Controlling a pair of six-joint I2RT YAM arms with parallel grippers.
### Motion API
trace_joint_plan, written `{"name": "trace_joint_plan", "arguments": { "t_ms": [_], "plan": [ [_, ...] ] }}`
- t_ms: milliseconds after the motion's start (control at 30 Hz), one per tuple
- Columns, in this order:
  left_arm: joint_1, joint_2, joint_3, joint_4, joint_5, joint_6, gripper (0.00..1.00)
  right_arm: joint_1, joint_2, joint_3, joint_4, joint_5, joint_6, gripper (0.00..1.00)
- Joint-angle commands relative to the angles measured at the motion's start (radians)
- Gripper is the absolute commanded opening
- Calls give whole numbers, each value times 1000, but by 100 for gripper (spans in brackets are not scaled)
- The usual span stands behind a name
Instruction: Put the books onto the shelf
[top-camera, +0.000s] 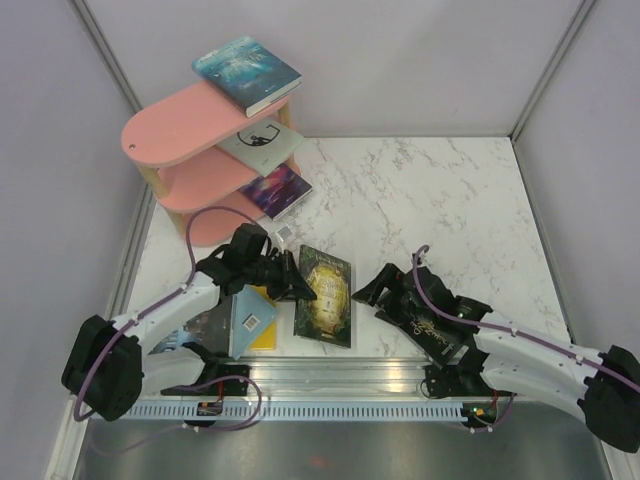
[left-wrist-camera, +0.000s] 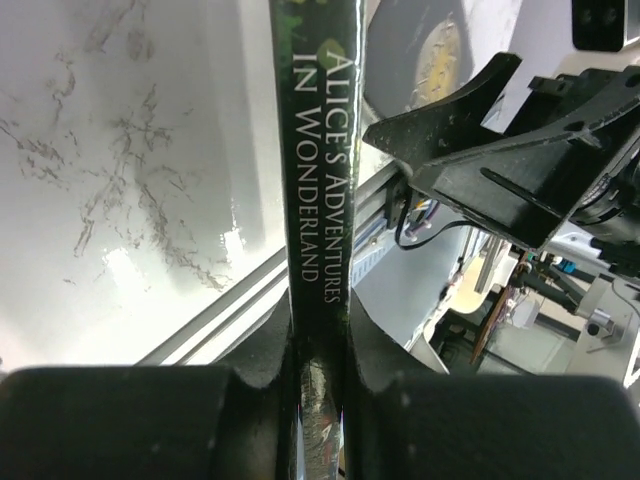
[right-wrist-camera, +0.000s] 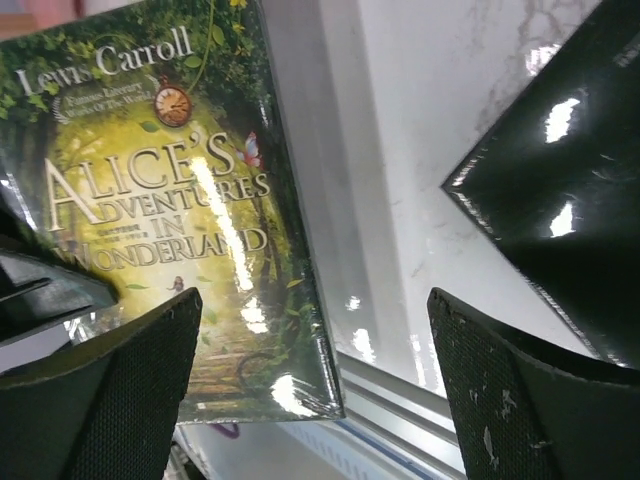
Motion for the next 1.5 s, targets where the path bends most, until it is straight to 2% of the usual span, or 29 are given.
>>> {"name": "trace_joint_plan", "arguments": {
  "t_ms": [0,100,233,267,300,333,400,567,733,833,900,933,1033,1067,1133,1233,1300,1333,1367,1433,1467],
  "plan": [
    [40,-106,104,-3,20,-4,2,-1,-117,29,30,42,35,98],
    [90,-136,164,-8,47,-67,2,1,-195,13,76,44,84,98],
    [136,-176,219,30,59,-179,2,4,-211,25,139,29,142,98],
    [150,-182,219,64,79,-220,2,8,-202,38,141,32,144,98],
    [173,-198,207,183,102,-274,2,8,-183,50,144,33,144,98],
    [182,-202,195,239,123,-379,2,8,-171,80,142,36,138,98],
    [195,-206,198,294,117,-455,2,10,-136,125,173,52,133,98],
    [199,-232,219,333,50,-504,2,10,-96,161,314,79,200,98],
    [207,-278,149,437,-1,-638,2,13,-5,243,423,84,237,98],
    [210,-327,100,439,-70,-690,2,24,44,308,455,105,245,83],
    [212,-356,72,451,-101,-748,2,31,73,343,478,119,260,67],
    [210,-362,49,459,-108,-760,2,34,84,355,503,130,263,54],
    [212,-385,33,443,-137,-767,2,41,133,418,526,134,276,31],
    [210,-391,35,431,-148,-759,2,44,146,438,523,134,276,15],
    [210,-403,56,356,-176,-728,2,50,180,499,497,134,273,0],
    [213,-405,81,308,-185,-701,2,58,211,565,454,144,250,0],
    [215,-399,98,291,-158,-657,8,58,216,604,413,163,231,0],
    [216,-391,127,272,-144,-633,16,50,211,617,393,174,213,0],
    [219,-390,145,230,-130,-575,33,41,205,642,371,182,204,0],
    [225,-382,216,127,-102,-506,47,-10,205,679,314,161,182,0],
    [227,-377,245,85,-99,-469,58,-28,211,732,288,144,153,0]
  ]
}}
